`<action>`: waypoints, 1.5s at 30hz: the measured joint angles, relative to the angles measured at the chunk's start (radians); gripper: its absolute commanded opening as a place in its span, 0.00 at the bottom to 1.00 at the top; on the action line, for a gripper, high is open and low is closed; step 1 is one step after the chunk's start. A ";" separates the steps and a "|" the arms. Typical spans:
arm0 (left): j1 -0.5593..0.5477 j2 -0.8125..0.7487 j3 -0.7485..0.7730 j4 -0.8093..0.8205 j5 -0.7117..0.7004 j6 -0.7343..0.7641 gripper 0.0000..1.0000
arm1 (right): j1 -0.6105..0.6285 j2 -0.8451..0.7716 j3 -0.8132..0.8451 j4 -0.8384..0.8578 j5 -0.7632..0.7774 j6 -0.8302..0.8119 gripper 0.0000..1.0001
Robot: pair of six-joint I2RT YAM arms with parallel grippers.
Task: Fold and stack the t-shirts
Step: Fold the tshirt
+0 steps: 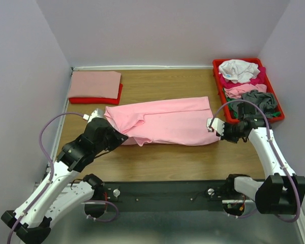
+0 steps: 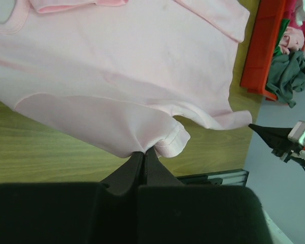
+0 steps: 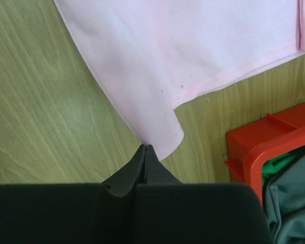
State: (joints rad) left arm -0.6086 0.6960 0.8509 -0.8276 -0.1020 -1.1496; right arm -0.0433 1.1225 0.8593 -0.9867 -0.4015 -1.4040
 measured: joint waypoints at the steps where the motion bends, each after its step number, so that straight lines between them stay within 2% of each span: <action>1: 0.000 0.000 0.004 -0.002 -0.008 -0.002 0.00 | 0.000 0.004 0.000 0.005 0.000 0.008 0.00; 6: 0.001 0.004 0.003 -0.010 -0.027 -0.005 0.00 | 0.000 0.047 0.006 0.060 0.001 0.066 0.00; 15: 0.031 0.072 -0.023 0.035 -0.035 0.007 0.00 | 0.000 0.225 0.065 0.190 0.000 0.180 0.00; 25: 0.162 0.191 -0.023 0.133 -0.036 0.102 0.00 | 0.000 0.450 0.173 0.322 -0.004 0.295 0.00; 32: 0.236 0.226 -0.031 0.179 -0.035 0.163 0.00 | 0.000 0.511 0.208 0.351 -0.013 0.335 0.00; 45: 0.288 0.290 -0.069 0.246 -0.025 0.212 0.00 | 0.012 0.594 0.267 0.383 -0.048 0.394 0.00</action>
State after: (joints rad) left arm -0.3210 0.9859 0.7818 -0.5819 -0.1268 -0.9371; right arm -0.0311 1.7161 1.1267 -0.6033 -0.4500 -1.0096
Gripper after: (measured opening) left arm 0.007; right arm 0.005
